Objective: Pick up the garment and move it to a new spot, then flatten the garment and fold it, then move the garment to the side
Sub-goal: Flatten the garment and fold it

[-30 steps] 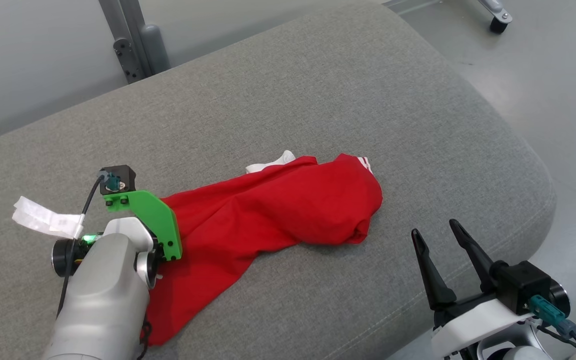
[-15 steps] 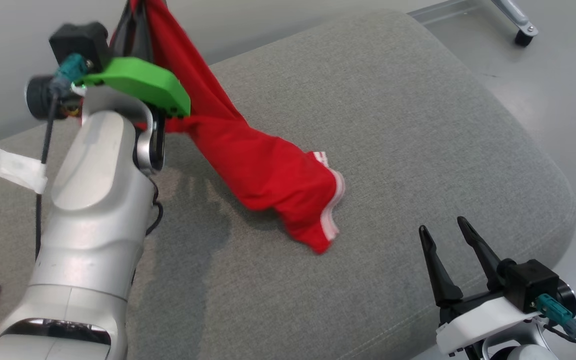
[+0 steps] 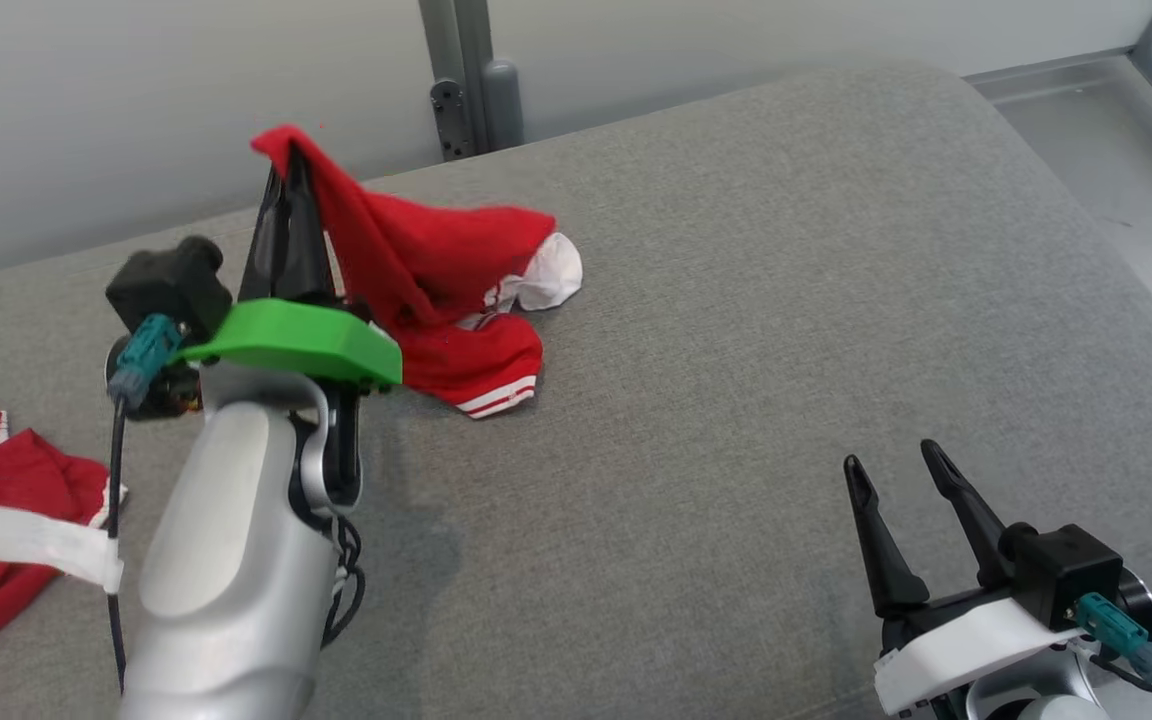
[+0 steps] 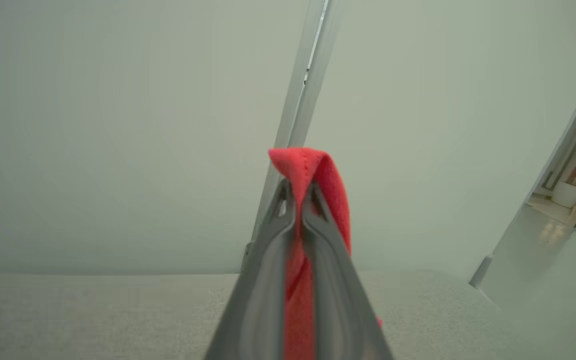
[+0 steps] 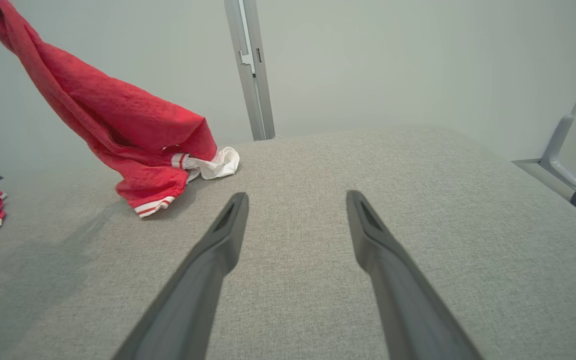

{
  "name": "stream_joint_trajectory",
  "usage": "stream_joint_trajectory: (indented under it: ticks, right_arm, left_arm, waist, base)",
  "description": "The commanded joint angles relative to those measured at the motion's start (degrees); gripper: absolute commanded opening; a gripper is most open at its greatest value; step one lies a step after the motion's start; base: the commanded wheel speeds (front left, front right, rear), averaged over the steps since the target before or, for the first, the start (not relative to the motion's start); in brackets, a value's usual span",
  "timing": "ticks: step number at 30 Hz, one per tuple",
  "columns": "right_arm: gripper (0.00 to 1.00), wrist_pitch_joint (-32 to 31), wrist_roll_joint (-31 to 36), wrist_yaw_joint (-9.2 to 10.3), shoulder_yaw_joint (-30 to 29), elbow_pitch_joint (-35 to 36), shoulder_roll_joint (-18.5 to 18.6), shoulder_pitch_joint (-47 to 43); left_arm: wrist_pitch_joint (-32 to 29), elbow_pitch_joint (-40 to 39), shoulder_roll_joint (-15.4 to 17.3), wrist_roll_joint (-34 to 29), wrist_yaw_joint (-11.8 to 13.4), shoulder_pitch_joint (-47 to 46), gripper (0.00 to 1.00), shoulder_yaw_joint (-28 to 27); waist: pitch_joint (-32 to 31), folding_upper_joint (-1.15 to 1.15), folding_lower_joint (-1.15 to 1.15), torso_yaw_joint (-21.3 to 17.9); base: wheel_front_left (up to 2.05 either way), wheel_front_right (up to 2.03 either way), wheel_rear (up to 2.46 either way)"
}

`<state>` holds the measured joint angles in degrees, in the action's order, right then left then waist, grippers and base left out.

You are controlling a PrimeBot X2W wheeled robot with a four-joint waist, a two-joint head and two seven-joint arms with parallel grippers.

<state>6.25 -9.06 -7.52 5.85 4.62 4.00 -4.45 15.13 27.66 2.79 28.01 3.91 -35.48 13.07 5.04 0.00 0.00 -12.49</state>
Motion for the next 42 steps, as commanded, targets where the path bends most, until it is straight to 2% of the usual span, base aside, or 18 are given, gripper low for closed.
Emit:
stream_joint_trajectory:
  ticks: [1, 6, 12, 18, 25, 29, 33, 38, 42]
  right_arm:
    - [1.00, 0.49, -0.11, 0.06, -0.12, -0.31, -0.11, -0.62]
    - [1.00, 0.52, -0.19, 0.06, -0.54, -0.79, -0.38, -1.30]
    - [1.00, 0.69, -0.47, 0.06, 0.14, -1.54, -0.55, -0.98]
    - [1.00, 1.03, -0.84, 0.06, 1.38, -2.54, -0.74, -1.48]
    - [1.00, 1.38, -0.89, 0.06, 3.19, -3.96, -0.88, -0.89]
    - [1.00, 1.95, -0.96, 0.06, 2.93, -4.32, -0.97, -0.53]
    - [1.00, 2.26, -1.25, 0.06, 2.67, -4.60, -1.06, -0.33]
    - [1.00, 2.54, -1.34, 0.06, 2.12, -4.68, -1.08, -0.16]
    - [1.00, 2.33, -1.12, 0.06, 2.13, -4.57, -1.08, -0.16]
  left_arm:
    - [0.01, -0.83, 0.20, -0.06, 0.23, 2.17, 0.00, -0.56]
    - [0.01, -2.82, 0.18, 0.55, -0.49, 6.40, 0.00, 0.76]
    - [0.02, -2.14, 0.18, 1.54, -1.09, 0.55, 0.00, 7.12]
    - [0.02, -0.91, 0.16, 6.50, -0.09, -9.75, 0.00, 16.11]
    - [0.02, -5.46, 0.18, 14.19, 3.43, -16.66, 0.00, 20.46]
    - [0.02, -8.30, 0.28, 16.64, 5.65, -17.45, 0.00, 20.07]
    - [0.02, -7.52, 0.30, 15.99, 7.35, -13.88, 0.00, 18.78]
    - [0.02, -2.37, 0.27, 13.30, 7.96, -5.46, 0.00, 14.88]
    - [0.03, 5.42, 2.85, 12.24, 8.20, 2.56, 0.00, 12.50]
  waist:
    - [-1.56, 0.00, 0.00, 2.98]
    - [-3.22, 0.00, 0.00, 4.65]
    - [-5.13, 0.00, 0.00, 3.92]
    - [-6.86, 0.00, 0.00, 0.18]
    - [-6.98, 0.00, 0.00, -5.24]
    - [-6.15, 0.00, 0.00, -5.53]
    - [-5.10, 0.00, 0.00, -3.69]
    - [-4.66, 0.00, 0.00, 0.20]
    - [-4.94, 0.00, 0.00, 2.70]
  base:
    - [0.00, 0.00, 0.00]
    - [0.00, 0.00, 0.00]
    - [0.00, 0.00, 0.00]
    - [0.00, 0.00, 0.00]
    - [0.00, 0.00, 0.00]
    - [0.00, 0.00, 0.00]
    - [0.00, 0.00, 0.00]
    - [0.00, 0.00, 0.00]
    - [0.00, 0.00, 0.00]
